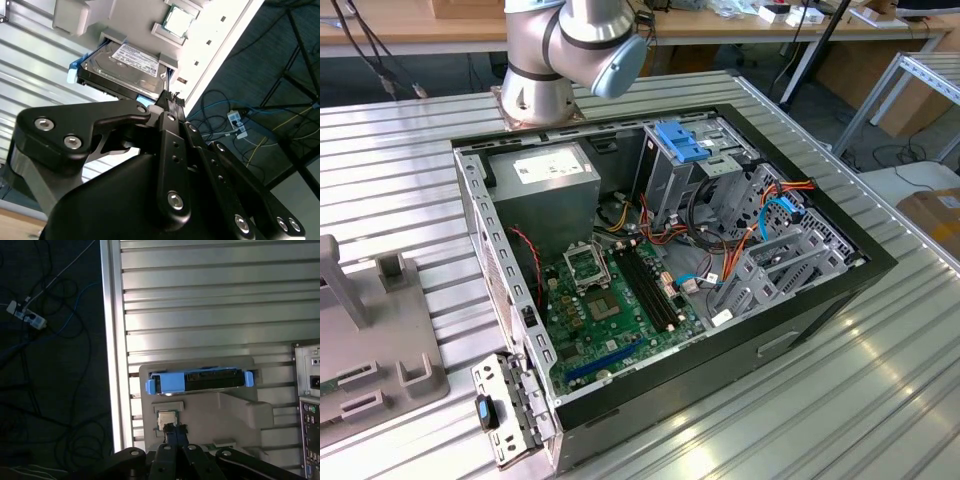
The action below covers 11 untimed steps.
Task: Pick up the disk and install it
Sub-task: 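Reach for the disk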
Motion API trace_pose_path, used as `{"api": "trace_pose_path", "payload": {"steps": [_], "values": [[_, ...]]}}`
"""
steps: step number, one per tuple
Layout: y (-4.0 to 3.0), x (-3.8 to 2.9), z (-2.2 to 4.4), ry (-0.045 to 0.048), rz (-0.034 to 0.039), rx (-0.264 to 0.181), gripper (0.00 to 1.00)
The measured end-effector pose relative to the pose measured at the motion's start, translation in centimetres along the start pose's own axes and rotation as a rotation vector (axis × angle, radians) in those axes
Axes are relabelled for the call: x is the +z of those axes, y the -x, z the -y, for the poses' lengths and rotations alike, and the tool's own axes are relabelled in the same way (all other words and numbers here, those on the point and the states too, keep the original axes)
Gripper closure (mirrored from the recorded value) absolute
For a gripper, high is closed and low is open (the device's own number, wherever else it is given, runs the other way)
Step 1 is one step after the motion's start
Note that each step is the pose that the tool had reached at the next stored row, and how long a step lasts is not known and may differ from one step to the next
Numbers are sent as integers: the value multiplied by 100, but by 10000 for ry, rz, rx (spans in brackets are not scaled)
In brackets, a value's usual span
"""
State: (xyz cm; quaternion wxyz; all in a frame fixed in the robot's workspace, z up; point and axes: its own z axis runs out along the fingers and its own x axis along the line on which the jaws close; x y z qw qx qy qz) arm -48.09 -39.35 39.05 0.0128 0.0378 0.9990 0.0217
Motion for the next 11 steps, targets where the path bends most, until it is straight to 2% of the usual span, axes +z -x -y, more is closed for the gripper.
{"api": "trace_pose_path", "payload": {"steps": [1,5,7,11], "values": [[14,5,-11,0,-4,0,89],[91,42,-127,-2,-31,1,89],[93,58,-216,-2,-31,2,89],[89,73,-308,-3,-32,1,89]]}}
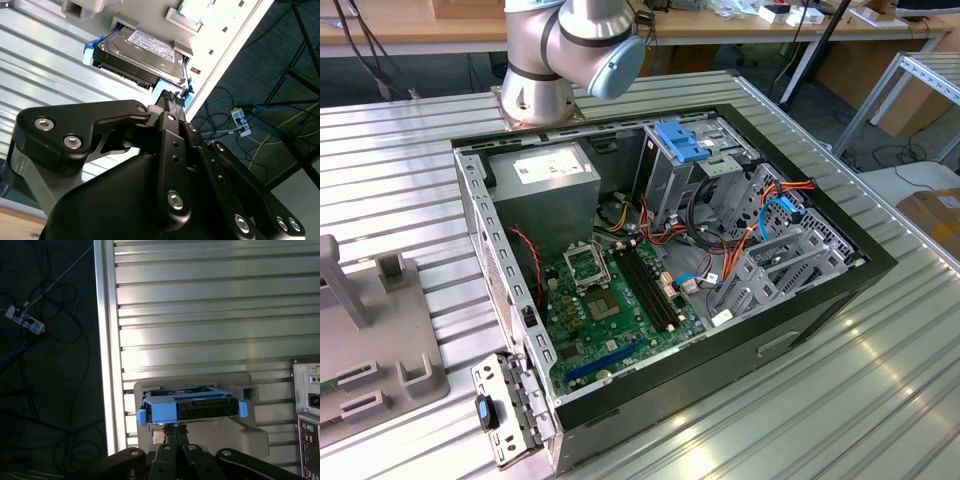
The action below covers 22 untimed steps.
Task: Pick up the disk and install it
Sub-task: 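Reach for the disk, then pick up the disk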
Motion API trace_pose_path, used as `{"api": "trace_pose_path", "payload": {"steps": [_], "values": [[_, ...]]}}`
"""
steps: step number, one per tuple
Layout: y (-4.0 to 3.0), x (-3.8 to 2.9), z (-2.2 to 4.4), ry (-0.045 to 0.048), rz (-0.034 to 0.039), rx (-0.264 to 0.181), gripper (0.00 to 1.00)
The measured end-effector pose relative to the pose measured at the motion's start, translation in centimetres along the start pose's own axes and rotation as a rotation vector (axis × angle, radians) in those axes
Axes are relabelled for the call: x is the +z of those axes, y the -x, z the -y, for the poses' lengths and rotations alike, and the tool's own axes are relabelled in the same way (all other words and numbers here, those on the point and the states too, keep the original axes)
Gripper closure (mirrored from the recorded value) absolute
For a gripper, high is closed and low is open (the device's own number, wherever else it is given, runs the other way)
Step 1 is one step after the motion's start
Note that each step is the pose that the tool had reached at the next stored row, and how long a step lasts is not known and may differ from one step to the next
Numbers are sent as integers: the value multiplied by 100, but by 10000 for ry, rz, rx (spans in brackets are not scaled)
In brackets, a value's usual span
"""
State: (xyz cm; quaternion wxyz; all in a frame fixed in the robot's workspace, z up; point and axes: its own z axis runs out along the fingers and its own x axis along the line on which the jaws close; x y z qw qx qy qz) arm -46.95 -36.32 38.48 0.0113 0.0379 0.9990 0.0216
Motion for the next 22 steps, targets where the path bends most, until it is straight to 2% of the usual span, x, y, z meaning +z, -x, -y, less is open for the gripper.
{"api": "trace_pose_path", "payload": {"steps": [4,18,22], "values": [[-5,10,-56,1,1,-2,89],[-6,11,-67,0,-1,-19,89],[-5,11,-67,6,-13,-295,89]]}}
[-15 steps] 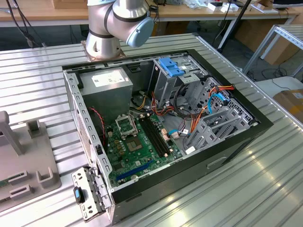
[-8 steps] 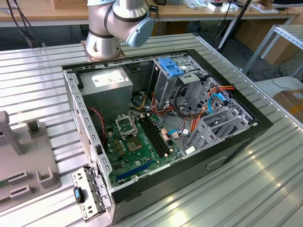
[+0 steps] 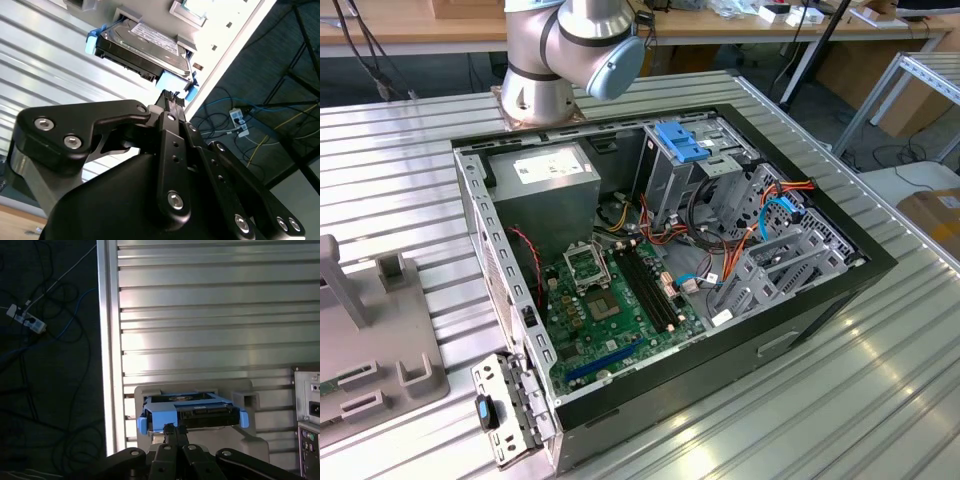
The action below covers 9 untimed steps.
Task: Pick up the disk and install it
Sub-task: 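Pick up the disk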
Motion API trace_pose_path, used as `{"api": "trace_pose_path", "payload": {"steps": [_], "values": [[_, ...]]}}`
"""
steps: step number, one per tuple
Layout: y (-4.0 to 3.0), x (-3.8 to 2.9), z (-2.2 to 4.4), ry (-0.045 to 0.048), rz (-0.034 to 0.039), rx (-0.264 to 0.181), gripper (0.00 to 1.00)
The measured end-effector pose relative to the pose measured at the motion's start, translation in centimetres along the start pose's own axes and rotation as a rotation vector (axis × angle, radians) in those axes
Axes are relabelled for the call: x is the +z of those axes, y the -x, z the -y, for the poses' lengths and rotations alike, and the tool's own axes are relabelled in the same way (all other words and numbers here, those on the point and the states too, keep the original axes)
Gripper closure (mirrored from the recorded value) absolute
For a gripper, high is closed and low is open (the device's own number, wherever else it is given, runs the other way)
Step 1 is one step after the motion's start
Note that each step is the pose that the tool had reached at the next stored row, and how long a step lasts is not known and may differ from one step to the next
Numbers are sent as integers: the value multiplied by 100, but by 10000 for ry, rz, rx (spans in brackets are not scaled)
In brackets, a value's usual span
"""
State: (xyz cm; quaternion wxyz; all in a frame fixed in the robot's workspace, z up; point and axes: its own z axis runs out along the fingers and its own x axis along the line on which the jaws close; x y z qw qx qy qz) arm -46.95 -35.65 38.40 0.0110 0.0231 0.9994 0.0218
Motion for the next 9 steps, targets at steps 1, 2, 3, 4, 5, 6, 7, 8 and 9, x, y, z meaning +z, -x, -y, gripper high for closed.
{"api": "trace_pose_path", "payload": {"steps": [1,2,3,4,5,6,7,8,9], "values": [[0,0,0,2,-3,-65,89],[0,0,0,3,-5,-122,89],[0,0,0,4,-8,-189,89],[0,0,0,6,-12,-274,89],[0,0,0,7,-15,-341,89],[-1,0,0,10,-21,-468,89],[-1,0,0,14,-28,-637,89],[-1,0,0,16,-32,-740,89],[-1,0,0,18,-36,-861,89]]}}
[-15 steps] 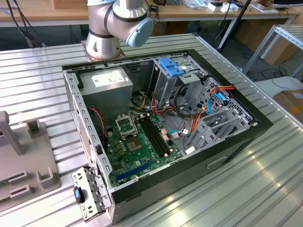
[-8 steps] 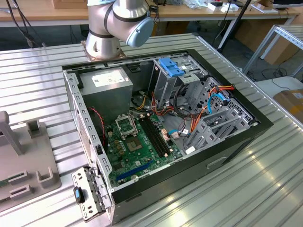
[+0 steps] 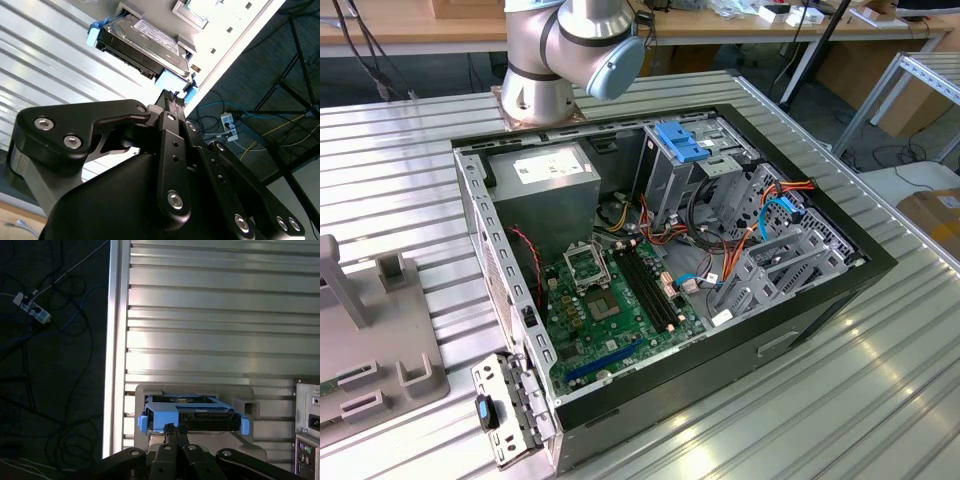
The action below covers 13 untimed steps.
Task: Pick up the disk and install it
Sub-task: 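Pick up the disk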
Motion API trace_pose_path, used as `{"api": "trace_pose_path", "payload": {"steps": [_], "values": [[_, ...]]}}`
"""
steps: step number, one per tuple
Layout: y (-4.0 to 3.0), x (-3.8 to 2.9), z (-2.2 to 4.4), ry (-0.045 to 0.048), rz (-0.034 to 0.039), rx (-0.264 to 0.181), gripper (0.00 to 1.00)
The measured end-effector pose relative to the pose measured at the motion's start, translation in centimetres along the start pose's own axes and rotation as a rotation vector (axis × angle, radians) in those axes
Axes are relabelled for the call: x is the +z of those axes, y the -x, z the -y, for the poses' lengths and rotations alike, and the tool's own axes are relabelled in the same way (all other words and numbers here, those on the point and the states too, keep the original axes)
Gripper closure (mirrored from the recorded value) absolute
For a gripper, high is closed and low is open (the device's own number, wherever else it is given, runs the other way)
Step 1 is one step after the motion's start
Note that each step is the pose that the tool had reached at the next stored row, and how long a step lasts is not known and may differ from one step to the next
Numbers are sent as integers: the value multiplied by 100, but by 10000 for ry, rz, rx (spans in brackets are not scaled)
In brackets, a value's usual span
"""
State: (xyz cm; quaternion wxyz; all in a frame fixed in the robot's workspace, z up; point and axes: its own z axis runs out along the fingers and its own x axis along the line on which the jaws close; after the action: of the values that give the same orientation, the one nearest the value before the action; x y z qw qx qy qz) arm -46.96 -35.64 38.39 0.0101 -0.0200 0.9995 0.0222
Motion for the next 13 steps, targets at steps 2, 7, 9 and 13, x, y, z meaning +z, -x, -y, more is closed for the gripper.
{"api": "trace_pose_path", "payload": {"steps": [2,7,9,13], "values": [[0,0,0,6,-12,-310,89],[0,0,0,23,-44,-1119,89],[0,0,0,30,-57,-1429,89],[0,0,0,40,-77,-1927,89]]}}
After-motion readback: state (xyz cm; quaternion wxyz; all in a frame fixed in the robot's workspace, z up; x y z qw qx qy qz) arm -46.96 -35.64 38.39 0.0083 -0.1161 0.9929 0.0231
